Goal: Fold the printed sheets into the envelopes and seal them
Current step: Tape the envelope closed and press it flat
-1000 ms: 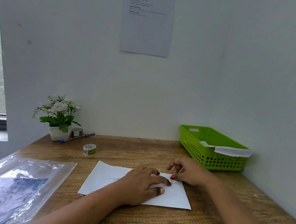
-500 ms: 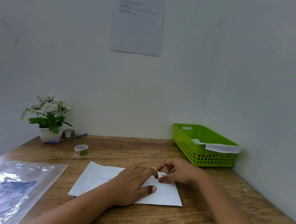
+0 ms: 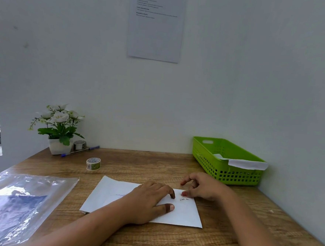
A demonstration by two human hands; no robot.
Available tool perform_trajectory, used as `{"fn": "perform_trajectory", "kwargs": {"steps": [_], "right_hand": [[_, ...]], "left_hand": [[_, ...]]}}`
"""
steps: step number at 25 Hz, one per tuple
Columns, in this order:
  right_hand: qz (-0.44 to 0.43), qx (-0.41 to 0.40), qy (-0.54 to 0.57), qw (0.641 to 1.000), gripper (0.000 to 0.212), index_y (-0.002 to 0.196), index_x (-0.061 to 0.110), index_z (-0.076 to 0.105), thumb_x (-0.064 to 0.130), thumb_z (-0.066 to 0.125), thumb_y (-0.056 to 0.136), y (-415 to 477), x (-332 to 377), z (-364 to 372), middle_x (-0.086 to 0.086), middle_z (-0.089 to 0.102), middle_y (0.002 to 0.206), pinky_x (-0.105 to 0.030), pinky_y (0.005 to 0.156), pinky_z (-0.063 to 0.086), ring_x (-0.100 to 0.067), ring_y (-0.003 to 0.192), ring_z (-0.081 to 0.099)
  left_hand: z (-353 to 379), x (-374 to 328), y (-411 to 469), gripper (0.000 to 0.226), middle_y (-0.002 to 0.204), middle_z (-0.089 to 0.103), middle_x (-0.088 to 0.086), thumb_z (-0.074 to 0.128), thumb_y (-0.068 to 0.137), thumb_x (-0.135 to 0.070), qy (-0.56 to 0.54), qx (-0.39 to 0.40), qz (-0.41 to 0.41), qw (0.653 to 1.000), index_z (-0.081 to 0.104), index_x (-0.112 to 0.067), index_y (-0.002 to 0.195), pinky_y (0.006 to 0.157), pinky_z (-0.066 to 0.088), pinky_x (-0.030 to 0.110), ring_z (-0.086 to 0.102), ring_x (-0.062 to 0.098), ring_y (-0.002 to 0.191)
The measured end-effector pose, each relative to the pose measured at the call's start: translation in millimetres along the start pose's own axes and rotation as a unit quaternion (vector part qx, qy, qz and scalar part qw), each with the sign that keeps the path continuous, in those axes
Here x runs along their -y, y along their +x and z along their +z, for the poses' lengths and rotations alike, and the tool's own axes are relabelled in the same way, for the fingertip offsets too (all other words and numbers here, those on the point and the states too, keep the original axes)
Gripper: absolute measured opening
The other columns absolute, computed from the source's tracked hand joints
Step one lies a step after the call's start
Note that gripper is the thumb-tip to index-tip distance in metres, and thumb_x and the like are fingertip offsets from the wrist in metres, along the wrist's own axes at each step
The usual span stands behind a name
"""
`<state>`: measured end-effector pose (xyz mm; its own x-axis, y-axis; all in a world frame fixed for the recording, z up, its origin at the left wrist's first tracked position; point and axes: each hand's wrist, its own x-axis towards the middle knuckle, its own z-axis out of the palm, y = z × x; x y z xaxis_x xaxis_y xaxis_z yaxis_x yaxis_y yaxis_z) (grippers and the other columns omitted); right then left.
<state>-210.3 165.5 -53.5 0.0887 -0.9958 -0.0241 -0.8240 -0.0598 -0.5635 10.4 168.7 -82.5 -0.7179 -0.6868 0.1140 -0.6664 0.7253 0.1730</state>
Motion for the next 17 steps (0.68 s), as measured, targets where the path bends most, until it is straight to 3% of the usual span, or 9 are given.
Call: {"fn": "perform_trajectory", "kwargs": {"steps": [3, 8, 17], "right_hand": [[-0.002, 0.048, 0.043, 0.998, 0.044, 0.116, 0.024, 0.062, 0.020, 0.080, 0.076, -1.6, -2.4, -5.6, 0.003, 0.056, 0.077, -0.025, 0.074, 0.042, -0.010, 0.075, 0.052], [-0.013, 0.083, 0.041, 0.996, 0.050, 0.123, 0.023, 0.058, 0.014, 0.077, 0.078, -5.0, 0.2, -9.3, 0.009, 0.055, 0.077, -0.020, 0.076, 0.042, -0.004, 0.073, 0.052], [-0.022, 0.103, 0.036, 0.994, 0.056, 0.128, 0.022, 0.054, 0.010, 0.076, 0.079, -9.8, 4.3, -10.5, 0.009, 0.054, 0.078, -0.015, 0.076, 0.041, -0.003, 0.075, 0.052]], "left_hand": [[-2.1, -1.1, 0.0, 0.040, 0.144, 0.036, -0.011, 0.031, 0.095, -0.056, -0.002, 0.000, -0.007, 1.000, 0.037, -0.038, 0.130, 0.108, 0.026, 0.032, 0.030, 0.011, 0.130], [-7.6, -0.6, -1.5, 0.044, 0.147, 0.033, -0.011, 0.032, 0.094, -0.059, 0.027, 0.010, -0.057, 0.998, 0.036, -0.038, 0.132, 0.109, 0.026, 0.036, 0.030, 0.013, 0.133], [-24.4, 47.4, -12.4, 0.063, 0.149, 0.034, 0.000, 0.028, 0.087, -0.071, 0.093, -0.002, -0.323, 0.942, 0.030, -0.037, 0.140, 0.104, 0.032, 0.050, 0.029, 0.029, 0.137]]}}
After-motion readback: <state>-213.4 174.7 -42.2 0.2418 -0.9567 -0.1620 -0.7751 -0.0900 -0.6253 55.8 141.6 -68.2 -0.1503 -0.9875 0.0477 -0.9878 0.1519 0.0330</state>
